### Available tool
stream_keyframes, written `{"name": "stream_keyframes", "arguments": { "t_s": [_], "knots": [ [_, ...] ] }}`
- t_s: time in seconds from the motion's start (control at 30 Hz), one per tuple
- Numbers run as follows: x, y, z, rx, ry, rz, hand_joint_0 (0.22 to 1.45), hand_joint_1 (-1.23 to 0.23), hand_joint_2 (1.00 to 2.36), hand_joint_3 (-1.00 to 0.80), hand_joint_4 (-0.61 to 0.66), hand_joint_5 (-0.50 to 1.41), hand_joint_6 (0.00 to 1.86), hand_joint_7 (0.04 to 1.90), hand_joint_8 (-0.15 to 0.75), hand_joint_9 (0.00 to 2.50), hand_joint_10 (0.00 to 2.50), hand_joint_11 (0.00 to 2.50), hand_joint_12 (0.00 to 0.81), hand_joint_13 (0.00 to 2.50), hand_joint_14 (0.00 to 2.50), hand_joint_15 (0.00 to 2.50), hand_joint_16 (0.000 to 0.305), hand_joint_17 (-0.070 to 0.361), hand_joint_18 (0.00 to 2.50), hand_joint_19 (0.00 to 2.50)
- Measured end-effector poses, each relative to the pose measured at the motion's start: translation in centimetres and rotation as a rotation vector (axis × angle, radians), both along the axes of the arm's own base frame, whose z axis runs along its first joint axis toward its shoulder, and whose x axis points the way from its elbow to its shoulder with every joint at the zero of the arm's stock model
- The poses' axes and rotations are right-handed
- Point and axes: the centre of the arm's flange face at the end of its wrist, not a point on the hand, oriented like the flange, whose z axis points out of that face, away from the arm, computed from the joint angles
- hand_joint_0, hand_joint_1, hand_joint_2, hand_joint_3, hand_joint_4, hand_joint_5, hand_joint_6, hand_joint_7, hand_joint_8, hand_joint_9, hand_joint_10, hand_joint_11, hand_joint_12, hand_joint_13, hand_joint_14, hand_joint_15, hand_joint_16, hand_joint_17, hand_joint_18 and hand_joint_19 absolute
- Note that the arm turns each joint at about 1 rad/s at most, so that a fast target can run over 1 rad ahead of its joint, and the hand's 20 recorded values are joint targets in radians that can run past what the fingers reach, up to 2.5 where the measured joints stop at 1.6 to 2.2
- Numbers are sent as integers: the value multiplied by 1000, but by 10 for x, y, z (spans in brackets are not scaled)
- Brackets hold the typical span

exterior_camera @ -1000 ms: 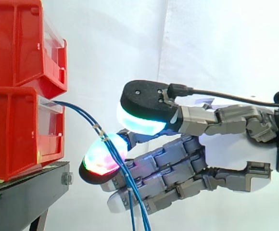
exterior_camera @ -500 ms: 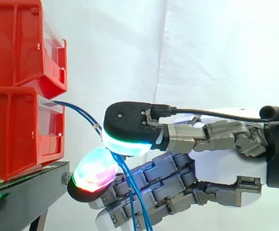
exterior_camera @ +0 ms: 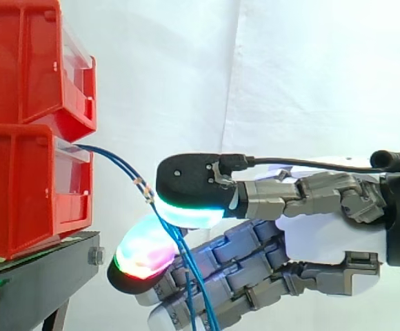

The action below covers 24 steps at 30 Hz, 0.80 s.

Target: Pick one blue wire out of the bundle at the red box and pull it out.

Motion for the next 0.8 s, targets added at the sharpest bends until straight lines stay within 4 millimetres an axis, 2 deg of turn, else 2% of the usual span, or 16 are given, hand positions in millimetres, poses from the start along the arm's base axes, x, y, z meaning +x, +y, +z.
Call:
{"name": "stream_keyframes", "arguments": {
  "t_s": [0.07, 0.17, 0.43, 0.8],
  "knots": [
    [-3, -1, 1, 5, 18, 1, 626, -707, 1010, -215, 271, -182, 825, 680, 351, 747, 2, 251, 413, 711, 6, 223, 52, 116, 655, 234],
    [-5, -2, 1, 15, 36, 4, 627, -713, 1010, -202, 284, -185, 852, 654, 351, 746, 2, 259, 415, 716, 6, 225, 52, 118, 664, 237],
    [-7, -3, 1, 24, 45, 4, 596, -669, 1009, -347, 278, -181, 811, 679, 329, 728, 3, 259, 392, 698, 7, 241, 48, 108, 631, 267],
    [-3, -4, 9, 29, 27, 2, 593, -671, 1009, -352, 260, -181, 828, 686, 333, 740, 3, 269, 396, 706, 7, 242, 48, 108, 640, 272]
  ]
}}
